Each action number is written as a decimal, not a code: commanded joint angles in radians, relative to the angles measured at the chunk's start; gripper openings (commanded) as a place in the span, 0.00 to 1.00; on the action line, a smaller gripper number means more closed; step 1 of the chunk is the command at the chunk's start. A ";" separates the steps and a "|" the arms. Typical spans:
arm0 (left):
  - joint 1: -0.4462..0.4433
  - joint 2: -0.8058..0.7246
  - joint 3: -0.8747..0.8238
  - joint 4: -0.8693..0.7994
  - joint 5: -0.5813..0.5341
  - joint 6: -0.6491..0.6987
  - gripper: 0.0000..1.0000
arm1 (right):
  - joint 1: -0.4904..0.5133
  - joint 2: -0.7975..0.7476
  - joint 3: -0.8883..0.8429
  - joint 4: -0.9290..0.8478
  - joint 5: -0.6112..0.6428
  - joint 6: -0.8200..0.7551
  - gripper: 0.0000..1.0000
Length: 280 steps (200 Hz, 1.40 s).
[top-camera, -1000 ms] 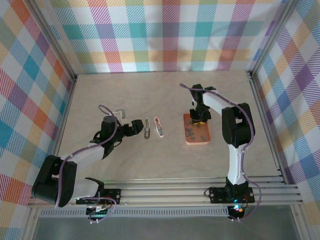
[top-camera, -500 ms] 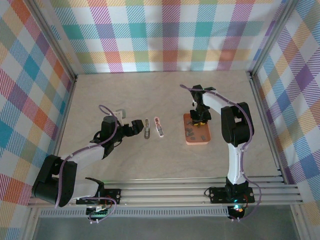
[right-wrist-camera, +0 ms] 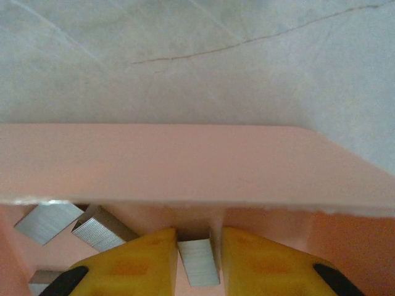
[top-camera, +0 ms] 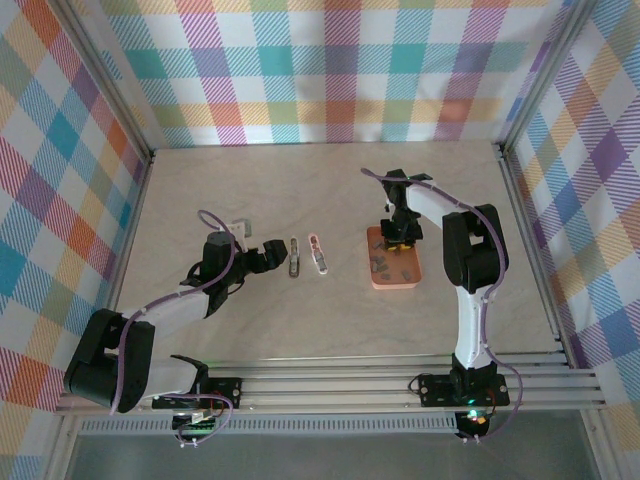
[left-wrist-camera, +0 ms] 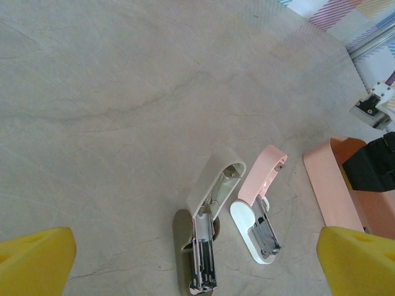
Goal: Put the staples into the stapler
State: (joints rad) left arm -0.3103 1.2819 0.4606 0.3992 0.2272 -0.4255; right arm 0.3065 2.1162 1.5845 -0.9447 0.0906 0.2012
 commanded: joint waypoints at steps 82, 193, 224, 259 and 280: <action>0.016 0.009 0.015 0.027 0.018 0.021 1.00 | -0.010 -0.053 -0.041 0.077 -0.012 0.032 0.18; 0.014 0.028 0.070 -0.053 0.083 0.015 0.99 | 0.012 -0.307 -0.272 0.300 0.001 0.103 0.18; -0.002 0.031 0.092 -0.105 0.095 0.013 0.98 | 0.057 -0.425 -0.379 0.396 0.039 0.137 0.18; -0.012 0.073 0.134 -0.178 0.118 -0.006 0.96 | 0.119 -0.524 -0.473 0.504 0.038 0.166 0.18; -0.026 0.103 0.156 -0.206 0.162 -0.022 0.92 | 0.161 -0.552 -0.506 0.541 0.068 0.183 0.18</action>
State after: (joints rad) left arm -0.3206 1.3533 0.5762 0.2600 0.3264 -0.4332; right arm 0.4313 1.6020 1.1149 -0.4965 0.1291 0.3443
